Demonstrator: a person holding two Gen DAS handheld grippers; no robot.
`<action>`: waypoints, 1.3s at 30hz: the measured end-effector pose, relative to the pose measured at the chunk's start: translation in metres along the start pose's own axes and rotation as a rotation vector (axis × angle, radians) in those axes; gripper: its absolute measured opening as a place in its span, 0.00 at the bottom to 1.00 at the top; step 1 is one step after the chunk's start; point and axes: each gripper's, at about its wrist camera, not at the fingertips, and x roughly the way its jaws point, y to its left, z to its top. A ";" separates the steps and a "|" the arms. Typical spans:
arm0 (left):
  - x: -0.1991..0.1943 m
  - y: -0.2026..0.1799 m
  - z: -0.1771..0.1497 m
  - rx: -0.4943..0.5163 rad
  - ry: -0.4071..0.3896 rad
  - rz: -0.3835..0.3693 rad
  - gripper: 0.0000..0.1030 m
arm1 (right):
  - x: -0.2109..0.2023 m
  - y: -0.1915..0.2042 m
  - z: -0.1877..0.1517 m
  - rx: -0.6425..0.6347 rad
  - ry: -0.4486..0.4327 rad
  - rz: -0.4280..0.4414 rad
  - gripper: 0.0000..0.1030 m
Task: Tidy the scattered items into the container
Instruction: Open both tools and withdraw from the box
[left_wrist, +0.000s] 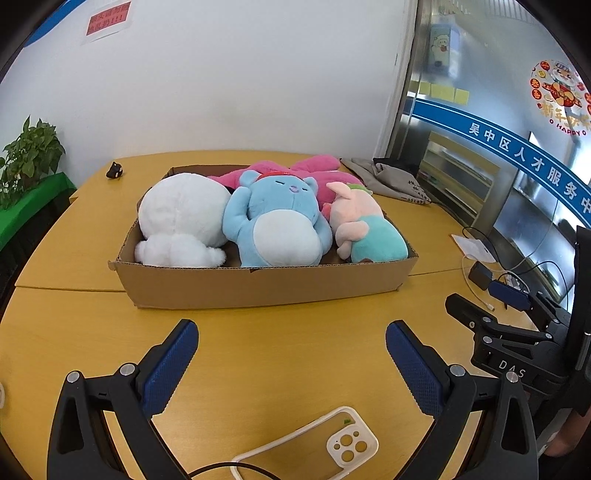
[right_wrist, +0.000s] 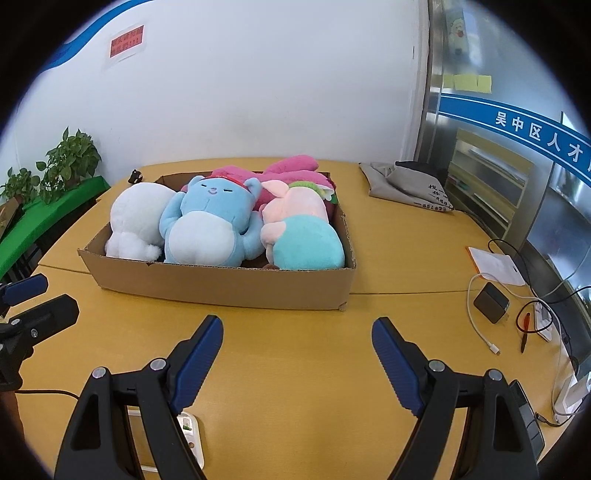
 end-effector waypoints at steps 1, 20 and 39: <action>0.002 0.000 -0.001 -0.001 0.004 -0.006 1.00 | 0.001 0.000 0.000 0.001 0.001 -0.001 0.81; 0.011 -0.007 -0.007 0.007 0.037 -0.021 1.00 | 0.016 -0.007 -0.009 0.006 0.048 -0.012 0.81; 0.002 -0.006 -0.013 0.003 0.040 -0.002 1.00 | 0.014 -0.011 -0.014 0.011 0.043 0.004 0.81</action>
